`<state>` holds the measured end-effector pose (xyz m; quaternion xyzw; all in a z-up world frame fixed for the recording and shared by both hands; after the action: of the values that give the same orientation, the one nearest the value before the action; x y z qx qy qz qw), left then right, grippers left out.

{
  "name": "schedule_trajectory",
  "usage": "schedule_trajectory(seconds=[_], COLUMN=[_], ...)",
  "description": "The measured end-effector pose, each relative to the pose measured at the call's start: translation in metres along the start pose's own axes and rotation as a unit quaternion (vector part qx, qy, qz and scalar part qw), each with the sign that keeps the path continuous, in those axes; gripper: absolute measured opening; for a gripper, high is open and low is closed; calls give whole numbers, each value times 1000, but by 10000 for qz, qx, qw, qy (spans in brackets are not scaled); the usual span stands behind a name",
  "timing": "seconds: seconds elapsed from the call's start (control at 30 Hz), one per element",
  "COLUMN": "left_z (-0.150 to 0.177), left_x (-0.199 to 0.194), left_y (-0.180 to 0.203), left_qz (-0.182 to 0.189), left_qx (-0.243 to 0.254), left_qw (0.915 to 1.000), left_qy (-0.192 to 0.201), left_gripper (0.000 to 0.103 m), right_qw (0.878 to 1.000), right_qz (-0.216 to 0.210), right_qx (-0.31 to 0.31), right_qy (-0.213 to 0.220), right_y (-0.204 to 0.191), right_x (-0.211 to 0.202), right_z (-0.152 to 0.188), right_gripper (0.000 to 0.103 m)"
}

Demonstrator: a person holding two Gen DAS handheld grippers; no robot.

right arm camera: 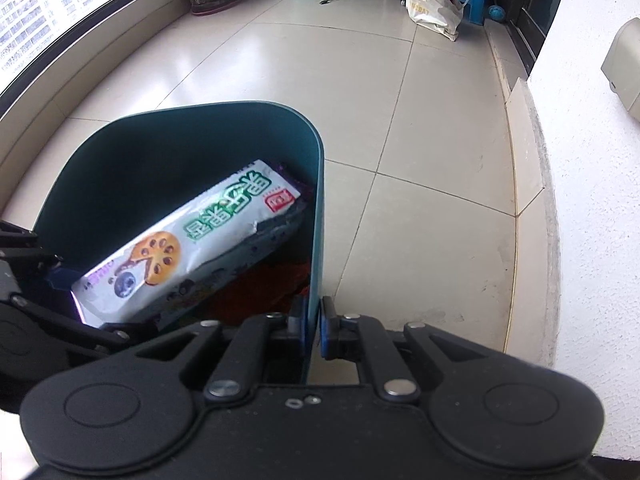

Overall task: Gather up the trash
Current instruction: 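Carry the biscuit wrapper over the teal bin and open the left gripper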

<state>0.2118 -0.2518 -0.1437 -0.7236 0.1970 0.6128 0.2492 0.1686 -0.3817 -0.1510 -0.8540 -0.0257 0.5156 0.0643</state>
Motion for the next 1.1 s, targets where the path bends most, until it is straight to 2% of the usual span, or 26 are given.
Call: schedule_trajectory(seconds=[0.17, 0.37, 0.43, 0.5, 0.53, 0.67, 0.7, 0.97, 1.1], left_z=[-4, -3, -2, 0, -7, 2, 2, 22, 36], left_x=[22, 32, 30, 27, 24, 14, 9, -33, -51], left_y=[7, 5, 5, 6, 7, 8, 20, 4, -8], left_qz=[-148, 115, 229, 287, 305, 377, 399, 514, 394], left_qx=[59, -60, -65, -71, -76, -81, -93, -255, -365], left_qw=[9996, 9995, 9995, 9995, 9995, 9992, 9991, 9964, 9953], left_qy=[-220, -302, -221, -122, -72, 94, 142, 619, 801], left_gripper=[56, 62, 63, 71, 71, 71, 71, 71, 71], right_qw=[10000, 10000, 10000, 9999, 9999, 9999, 9999, 10000, 10000], right_qz=[-32, -56, -70, -84, -91, -95, -95, -45, -22], right_qx=[16, 35, 52, 58, 59, 58, 61, 42, 34], right_qy=[-9, -11, -19, -25, -31, -37, -37, -43, -43], right_y=[3, 5, 5, 7, 8, 9, 10, 8, 6], right_x=[-2, -3, -4, -4, -4, -3, -3, -1, 0], right_z=[-1, -1, -1, -2, -2, -2, -3, -3, -2], right_gripper=[6, 6, 6, 6, 7, 7, 7, 7, 6])
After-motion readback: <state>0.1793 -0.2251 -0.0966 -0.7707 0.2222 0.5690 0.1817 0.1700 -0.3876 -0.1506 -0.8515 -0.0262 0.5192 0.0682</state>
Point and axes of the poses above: each gripper's, at about its wrist camera, not at the fingertips, and x roughly the way its jaws point, y to its right, z to its underside, the point moved 2 cm from there along x, roughly the way its jaws point, and after that the axes turned 8 degrees about x, right-handed, at the moved point
